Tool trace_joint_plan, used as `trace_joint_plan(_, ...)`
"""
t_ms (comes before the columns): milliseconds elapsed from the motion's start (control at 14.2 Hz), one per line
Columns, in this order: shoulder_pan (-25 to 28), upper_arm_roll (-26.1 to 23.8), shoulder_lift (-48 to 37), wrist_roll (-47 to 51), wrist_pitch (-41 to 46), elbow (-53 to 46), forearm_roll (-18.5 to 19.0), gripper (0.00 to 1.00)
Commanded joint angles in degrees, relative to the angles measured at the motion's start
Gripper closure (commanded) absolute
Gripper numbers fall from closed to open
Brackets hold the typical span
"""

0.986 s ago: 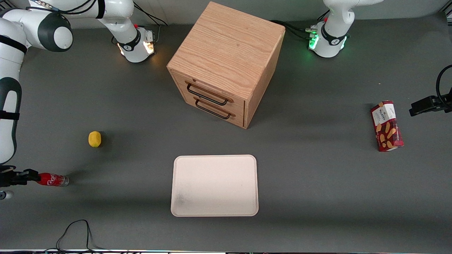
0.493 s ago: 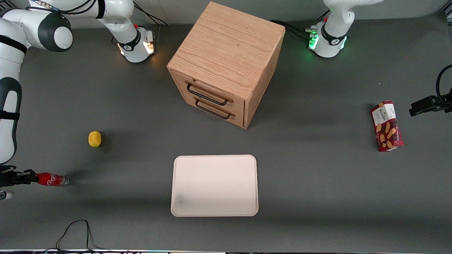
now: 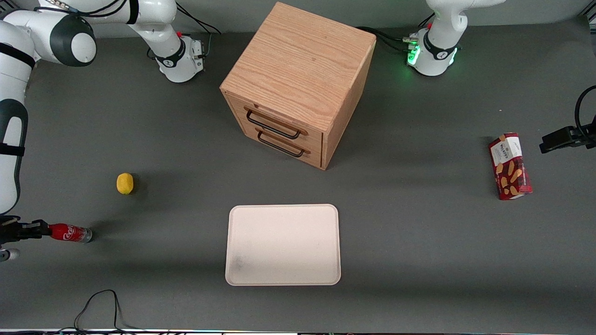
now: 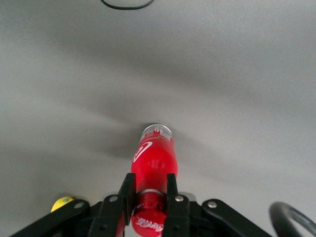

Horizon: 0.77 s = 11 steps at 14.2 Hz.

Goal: Place coke bottle on tray
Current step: 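Lift the grasped bottle off the table with the right gripper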

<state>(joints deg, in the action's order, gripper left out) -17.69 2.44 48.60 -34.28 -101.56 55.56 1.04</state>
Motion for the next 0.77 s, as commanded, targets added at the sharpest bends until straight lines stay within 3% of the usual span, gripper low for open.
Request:
trace_joint_plan(0,0.3,-0.2,-3.8,-0.6,5.1,-1.8,1.6,1.00)
trace_joint_plan(704,0.3,-0.9,-18.7,-1.1,21.5,-4.7,1.6,1.00)
